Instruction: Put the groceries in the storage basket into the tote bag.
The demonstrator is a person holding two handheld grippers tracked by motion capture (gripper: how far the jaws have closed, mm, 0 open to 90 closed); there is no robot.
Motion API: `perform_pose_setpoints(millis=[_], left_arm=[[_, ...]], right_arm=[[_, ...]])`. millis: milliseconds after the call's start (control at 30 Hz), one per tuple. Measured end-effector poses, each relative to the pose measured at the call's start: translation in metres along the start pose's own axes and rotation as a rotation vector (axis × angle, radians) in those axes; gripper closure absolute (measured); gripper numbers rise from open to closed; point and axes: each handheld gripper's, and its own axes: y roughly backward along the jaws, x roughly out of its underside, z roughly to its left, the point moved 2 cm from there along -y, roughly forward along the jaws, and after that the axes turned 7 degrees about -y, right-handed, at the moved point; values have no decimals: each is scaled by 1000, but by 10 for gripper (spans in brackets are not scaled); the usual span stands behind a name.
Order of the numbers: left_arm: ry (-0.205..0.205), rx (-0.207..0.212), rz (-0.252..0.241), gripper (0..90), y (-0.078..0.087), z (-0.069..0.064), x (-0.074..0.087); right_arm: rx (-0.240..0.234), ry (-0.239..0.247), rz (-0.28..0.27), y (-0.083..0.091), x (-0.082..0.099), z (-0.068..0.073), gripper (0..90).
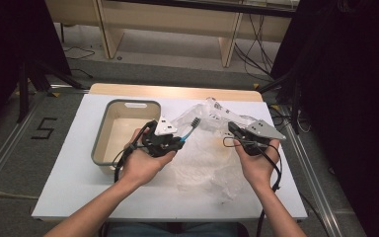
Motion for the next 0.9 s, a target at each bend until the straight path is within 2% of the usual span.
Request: perform_pose_setpoints(millis=[900], left_arm=[[-37, 26, 54, 792, -24, -16, 2]], right_arm=[[-5, 2, -6, 1, -1, 1, 900]])
